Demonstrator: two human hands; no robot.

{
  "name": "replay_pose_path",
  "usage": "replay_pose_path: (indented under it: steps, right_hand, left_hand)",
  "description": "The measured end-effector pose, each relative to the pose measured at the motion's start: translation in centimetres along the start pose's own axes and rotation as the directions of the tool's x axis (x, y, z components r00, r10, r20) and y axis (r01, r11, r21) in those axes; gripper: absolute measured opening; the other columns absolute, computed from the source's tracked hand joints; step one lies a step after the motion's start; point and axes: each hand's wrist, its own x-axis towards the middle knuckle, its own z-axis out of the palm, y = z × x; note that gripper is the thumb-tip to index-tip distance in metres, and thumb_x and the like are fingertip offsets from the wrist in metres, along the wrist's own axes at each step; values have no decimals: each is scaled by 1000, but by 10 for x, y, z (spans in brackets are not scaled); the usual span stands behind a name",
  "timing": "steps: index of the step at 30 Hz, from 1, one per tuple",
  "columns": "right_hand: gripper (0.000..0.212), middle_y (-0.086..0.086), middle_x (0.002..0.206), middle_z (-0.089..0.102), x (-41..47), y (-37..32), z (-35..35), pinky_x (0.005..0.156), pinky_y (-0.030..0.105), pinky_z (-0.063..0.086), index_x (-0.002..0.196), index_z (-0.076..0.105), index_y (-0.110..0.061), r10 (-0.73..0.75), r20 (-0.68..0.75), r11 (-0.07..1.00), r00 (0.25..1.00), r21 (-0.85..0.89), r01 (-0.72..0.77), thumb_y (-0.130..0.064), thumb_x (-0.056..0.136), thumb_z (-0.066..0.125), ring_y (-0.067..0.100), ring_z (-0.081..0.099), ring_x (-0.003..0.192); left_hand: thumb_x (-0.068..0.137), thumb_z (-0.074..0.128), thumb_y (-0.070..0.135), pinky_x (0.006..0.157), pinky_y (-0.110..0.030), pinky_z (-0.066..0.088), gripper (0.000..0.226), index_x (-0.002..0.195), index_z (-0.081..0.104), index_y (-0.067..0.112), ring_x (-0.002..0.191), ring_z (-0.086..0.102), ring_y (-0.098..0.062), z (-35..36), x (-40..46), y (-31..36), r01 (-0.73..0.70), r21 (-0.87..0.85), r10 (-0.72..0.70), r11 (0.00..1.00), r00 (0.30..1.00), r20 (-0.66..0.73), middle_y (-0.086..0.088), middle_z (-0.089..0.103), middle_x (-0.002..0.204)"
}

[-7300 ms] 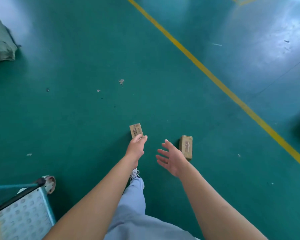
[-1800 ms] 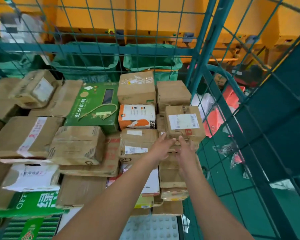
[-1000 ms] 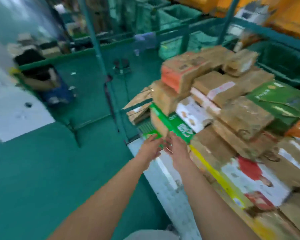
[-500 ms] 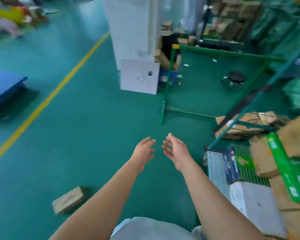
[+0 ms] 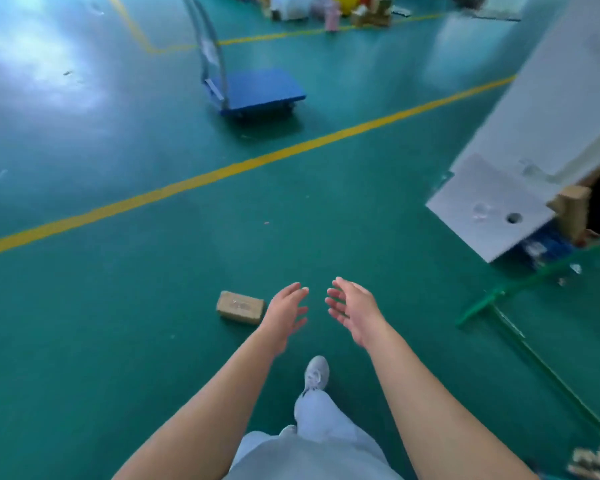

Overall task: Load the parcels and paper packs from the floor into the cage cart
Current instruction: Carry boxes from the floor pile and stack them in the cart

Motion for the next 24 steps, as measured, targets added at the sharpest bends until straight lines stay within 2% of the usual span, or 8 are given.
replay_pose_path:
  steps: [6,10,12,15,19,21,24]
  right_hand:
    - [24,8,111,68,52,-6,97,87,37,55,119,63,-11,98,173,986,980,-150,-72,-29,104,58,22,67,94]
    - [19,9,112,67,97,-17,145,81,33,56,116,62,-11,171,227,971,959,-203,-125,-26,106,55,23,66,95]
    - [19,9,110,67,129,-27,167,79,32,56,117,61,-10,220,221,962,950,-209,-174,-25,106,54,22,65,94]
    - [20,8,108,66,174,-39,198,74,30,55,120,60,-9,272,215,957,938,-160,-241,-23,107,53,21,65,92]
    - [16,6,105,67,234,-38,233,81,32,54,113,62,-11,372,171,923,912,-168,-345,-23,105,54,19,65,91]
    - [15,7,106,68,253,-34,240,82,32,55,110,64,-12,399,148,911,905,-178,-372,-24,105,55,19,65,90]
    - [23,7,106,69,285,-17,254,83,33,55,121,64,-10,456,109,881,883,-198,-430,-25,105,56,19,66,91]
  left_hand:
    - [103,60,26,82,-31,53,41,143,54,23,108,63,-23,-84,30,23,9,-167,-42,986,980,-194,-5,63,129]
    - [104,59,25,93,-35,54,37,141,55,23,113,64,-24,-116,66,44,38,-212,-94,977,960,-263,-5,65,124]
    - [104,58,25,92,-34,55,36,139,55,25,108,64,-20,-130,91,59,64,-206,-125,976,948,-294,-1,65,119]
    - [104,59,27,91,-34,55,38,141,54,25,109,63,-19,-154,126,83,102,-167,-155,981,927,-342,5,63,117]
    - [104,59,27,86,-32,52,44,146,52,23,115,61,-23,-196,182,116,166,-128,-203,978,903,-379,5,63,119]
    - [104,59,29,87,-32,51,45,148,50,23,116,61,-23,-212,202,127,169,-106,-196,980,904,-379,3,61,125]
    - [103,60,32,91,-33,51,46,147,51,24,118,61,-23,-241,236,136,206,-84,-222,975,897,-382,1,59,137]
